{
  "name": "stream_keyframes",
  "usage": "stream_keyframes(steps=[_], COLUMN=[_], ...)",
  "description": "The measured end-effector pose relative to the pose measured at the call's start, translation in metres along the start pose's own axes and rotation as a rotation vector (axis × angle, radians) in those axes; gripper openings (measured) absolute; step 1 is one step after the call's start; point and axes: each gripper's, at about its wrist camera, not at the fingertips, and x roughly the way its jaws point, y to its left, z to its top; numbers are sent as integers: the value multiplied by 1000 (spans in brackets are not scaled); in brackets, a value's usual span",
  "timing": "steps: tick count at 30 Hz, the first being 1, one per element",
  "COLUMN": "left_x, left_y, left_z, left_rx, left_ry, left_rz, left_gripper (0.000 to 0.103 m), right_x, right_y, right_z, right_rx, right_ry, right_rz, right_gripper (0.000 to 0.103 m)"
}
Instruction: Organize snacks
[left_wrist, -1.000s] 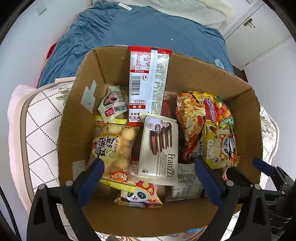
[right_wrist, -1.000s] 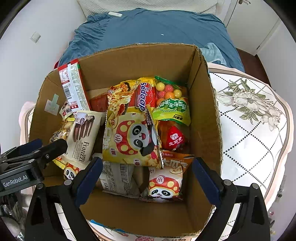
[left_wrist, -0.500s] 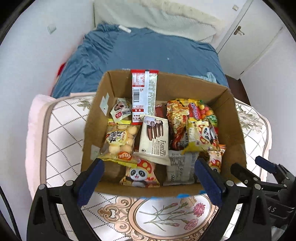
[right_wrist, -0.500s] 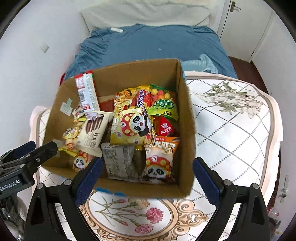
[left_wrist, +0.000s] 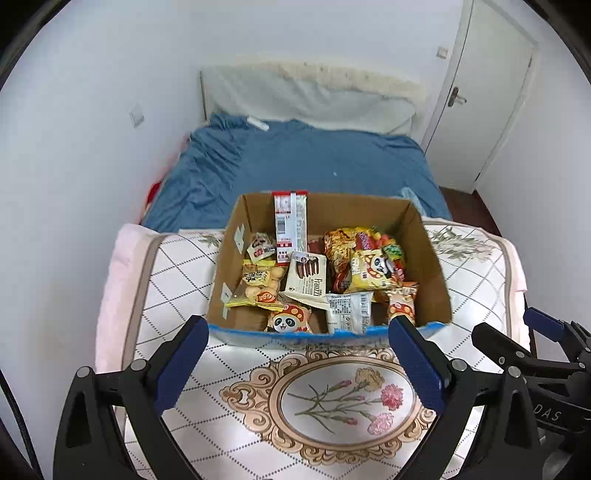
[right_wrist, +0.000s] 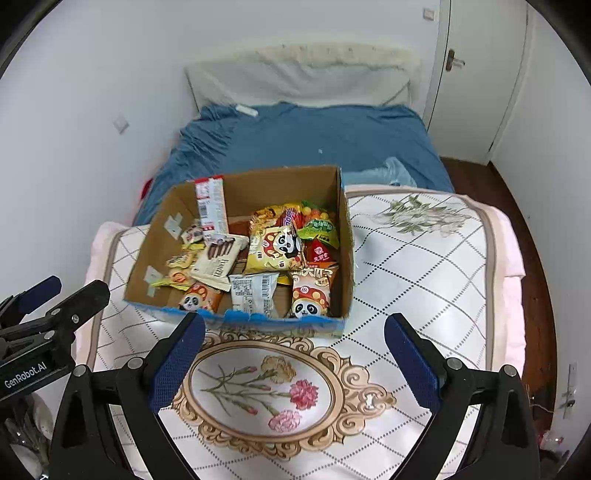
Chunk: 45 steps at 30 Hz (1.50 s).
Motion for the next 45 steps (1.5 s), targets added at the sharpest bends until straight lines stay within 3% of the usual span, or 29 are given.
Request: stream_keyframes(steps=[12, 24, 33, 45], left_x=[-92, -155, -176, -161], left_y=[-8, -13, -15, -9], left_z=[-43, -79, -92, -85], left_rx=[-6, 3, 10, -10], left_ry=[-139, -192, -228, -250], left_rz=[19, 14, 18, 47], left_gripper=[100, 100, 100, 103], right_x=[-105, -181, -197, -184], right_y=[-1, 8, 9, 3], right_z=[-50, -88, -98, -87], right_rx=[3, -26, -28, 4], right_ry=[-147, -238, -254, -306], right_rz=[27, 36, 33, -37], right_gripper=[100, 100, 100, 103])
